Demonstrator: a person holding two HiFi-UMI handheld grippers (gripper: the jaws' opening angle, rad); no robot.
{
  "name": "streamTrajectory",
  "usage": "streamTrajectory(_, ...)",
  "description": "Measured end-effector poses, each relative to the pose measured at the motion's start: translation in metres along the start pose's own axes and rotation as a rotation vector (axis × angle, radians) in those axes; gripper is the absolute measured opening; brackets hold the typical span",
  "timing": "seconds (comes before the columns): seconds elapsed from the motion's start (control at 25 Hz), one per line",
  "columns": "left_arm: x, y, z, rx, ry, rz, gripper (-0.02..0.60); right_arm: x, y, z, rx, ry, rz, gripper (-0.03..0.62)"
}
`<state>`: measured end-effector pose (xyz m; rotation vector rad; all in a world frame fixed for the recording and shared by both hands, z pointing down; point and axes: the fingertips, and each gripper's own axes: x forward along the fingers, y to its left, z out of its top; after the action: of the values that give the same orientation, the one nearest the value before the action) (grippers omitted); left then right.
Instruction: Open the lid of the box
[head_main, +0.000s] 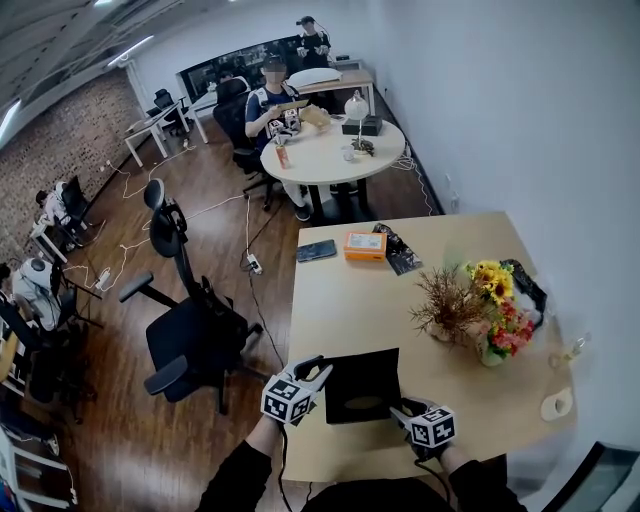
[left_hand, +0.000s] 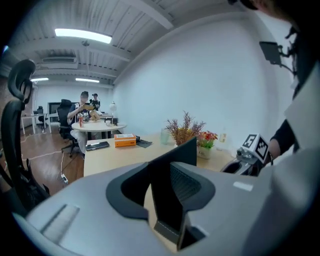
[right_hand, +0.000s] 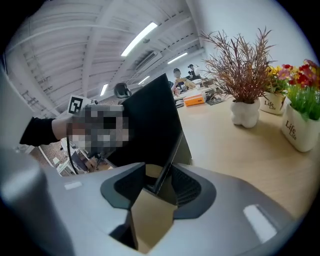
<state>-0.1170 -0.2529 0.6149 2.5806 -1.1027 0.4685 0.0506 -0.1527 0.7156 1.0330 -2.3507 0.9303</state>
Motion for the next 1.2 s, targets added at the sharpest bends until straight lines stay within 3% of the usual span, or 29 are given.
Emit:
streamTrajectory(0.2,0.011,0.021,-0.001,-0.227,-0.064,-0.009,0.097,0.0,-0.003,0.002,0.017,0.001,-0.007,0.141)
streamTrajectory(0.32,0.018,0.03,-0.006,-0.305,-0.075,0.003,0.087,0.001,-0.004,0.001,0.031,0.003,0.0,0.135)
streamTrajectory(0.88,0.031,0.062,-0.075,-0.438,0.086,0.088,0.06,0.002,-0.005,0.002,0.062,-0.002,0.001,0.126)
streamTrajectory(1.2,0.004,0.044,-0.075,-0.407,0.039,0.117,0.061,0.0,-0.006,0.001,0.039,0.016,0.003,0.127)
